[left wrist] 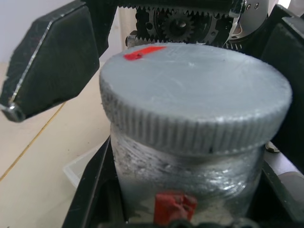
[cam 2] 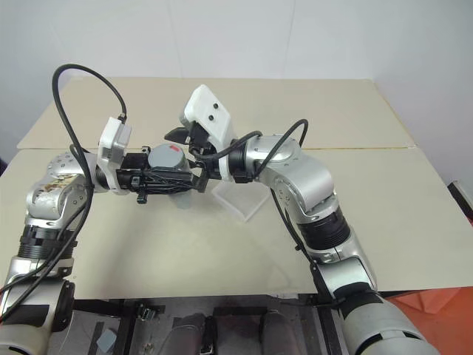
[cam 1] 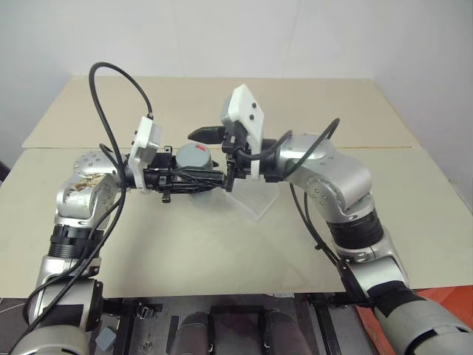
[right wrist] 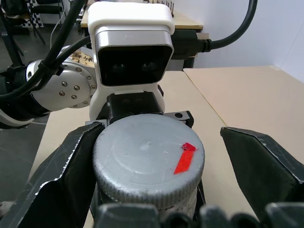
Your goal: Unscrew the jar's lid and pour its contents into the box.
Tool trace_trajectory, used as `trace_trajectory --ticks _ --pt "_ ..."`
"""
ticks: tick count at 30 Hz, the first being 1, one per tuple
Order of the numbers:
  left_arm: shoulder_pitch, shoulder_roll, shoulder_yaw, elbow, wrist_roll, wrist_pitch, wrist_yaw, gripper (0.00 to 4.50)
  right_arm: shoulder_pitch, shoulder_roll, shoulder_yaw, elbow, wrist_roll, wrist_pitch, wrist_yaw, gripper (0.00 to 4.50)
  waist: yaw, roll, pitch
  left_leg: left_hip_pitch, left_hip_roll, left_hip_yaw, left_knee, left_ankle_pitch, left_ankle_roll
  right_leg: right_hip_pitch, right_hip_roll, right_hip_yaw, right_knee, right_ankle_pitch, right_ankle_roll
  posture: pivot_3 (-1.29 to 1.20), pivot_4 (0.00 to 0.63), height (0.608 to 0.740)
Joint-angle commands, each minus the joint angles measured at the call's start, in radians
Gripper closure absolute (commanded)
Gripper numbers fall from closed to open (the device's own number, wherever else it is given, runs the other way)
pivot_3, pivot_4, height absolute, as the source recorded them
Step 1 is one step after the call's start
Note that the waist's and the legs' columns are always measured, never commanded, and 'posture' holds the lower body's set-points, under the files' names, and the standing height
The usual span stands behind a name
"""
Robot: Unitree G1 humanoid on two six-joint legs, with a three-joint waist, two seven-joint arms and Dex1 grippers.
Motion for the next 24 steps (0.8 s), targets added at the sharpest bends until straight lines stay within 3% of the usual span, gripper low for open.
trace_trajectory --ticks 1,24 --pt "0.004 0.021 0.023 -0.039 -0.011 -0.019 -0.011 2.55 0.000 -0.042 -0.082 -0.026 0.014 0.000 -0.003 0.03 0.000 0.000 0.000 0.000 0.000 0.000 0.000 0.000 0.000 0.000 0.000 0.000 0.000 0.000 0.000 0.00 0.150 0.740" --pt "0.011 0.031 0.023 -0.047 -0.018 -0.015 -0.015 2.55 0.035 -0.142 -0.119 -0.034 0.051 0.007 -0.002 0.03 0.000 0.000 0.000 0.000 0.000 0.000 0.000 0.000 0.000 0.000 0.000 0.000 0.000 0.000 0.000 0.00 0.150 0.740"
